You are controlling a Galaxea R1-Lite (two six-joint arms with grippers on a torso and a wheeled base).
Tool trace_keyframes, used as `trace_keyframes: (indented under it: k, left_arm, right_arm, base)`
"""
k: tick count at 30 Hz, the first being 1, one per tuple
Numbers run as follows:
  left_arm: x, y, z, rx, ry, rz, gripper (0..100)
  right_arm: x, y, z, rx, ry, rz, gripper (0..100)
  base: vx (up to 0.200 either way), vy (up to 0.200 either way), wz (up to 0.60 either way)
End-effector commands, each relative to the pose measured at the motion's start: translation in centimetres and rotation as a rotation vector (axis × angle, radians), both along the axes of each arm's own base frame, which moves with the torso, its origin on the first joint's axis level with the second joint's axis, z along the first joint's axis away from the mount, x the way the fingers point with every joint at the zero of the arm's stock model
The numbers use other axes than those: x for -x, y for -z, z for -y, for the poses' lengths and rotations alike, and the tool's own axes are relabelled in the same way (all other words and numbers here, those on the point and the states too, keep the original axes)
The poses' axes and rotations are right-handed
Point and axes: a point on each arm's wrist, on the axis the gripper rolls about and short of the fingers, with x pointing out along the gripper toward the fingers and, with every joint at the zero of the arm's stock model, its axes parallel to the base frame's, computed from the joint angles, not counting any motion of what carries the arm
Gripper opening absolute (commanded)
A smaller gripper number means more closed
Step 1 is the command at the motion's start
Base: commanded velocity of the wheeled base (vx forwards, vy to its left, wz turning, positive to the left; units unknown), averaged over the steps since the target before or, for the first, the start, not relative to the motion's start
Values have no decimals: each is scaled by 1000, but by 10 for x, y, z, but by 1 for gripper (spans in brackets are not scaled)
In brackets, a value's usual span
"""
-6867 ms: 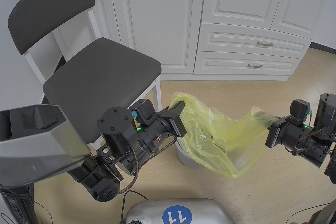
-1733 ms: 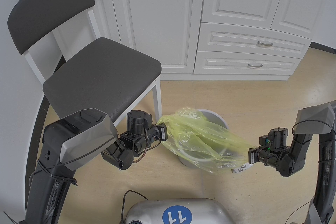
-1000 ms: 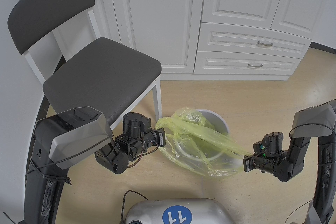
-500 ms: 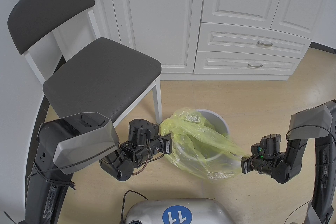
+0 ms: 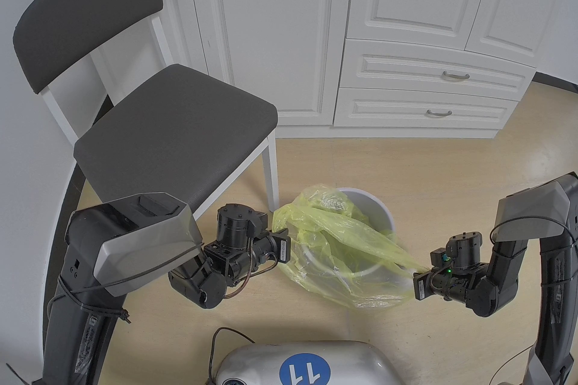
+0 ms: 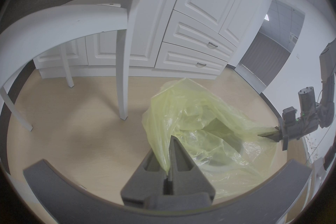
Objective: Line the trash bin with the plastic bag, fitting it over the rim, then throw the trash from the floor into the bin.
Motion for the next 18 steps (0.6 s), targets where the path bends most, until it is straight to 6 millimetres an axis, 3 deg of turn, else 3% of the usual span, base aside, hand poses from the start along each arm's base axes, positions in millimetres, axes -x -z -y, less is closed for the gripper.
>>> trace_keyframes:
  k: [1, 8, 13, 18]
  left_arm:
    - [-3, 2, -1, 1, -6, 0, 0]
    - [-3, 2, -1, 1, -6, 0, 0]
    - [-3, 2, -2, 1, -8, 0, 0]
    - [-3, 2, -2, 1, -8, 0, 0]
  right_arm:
    - [1, 0, 0, 1, 1, 0, 100]
    - [7, -7, 4, 8, -1, 1, 100]
    - [12, -36, 17, -11, 0, 69, 100]
    - [19, -49, 23, -23, -42, 90, 100]
  base:
    - [0, 0, 0]
    - [0, 0, 0]
    - [0, 0, 0]
    - [0, 0, 0]
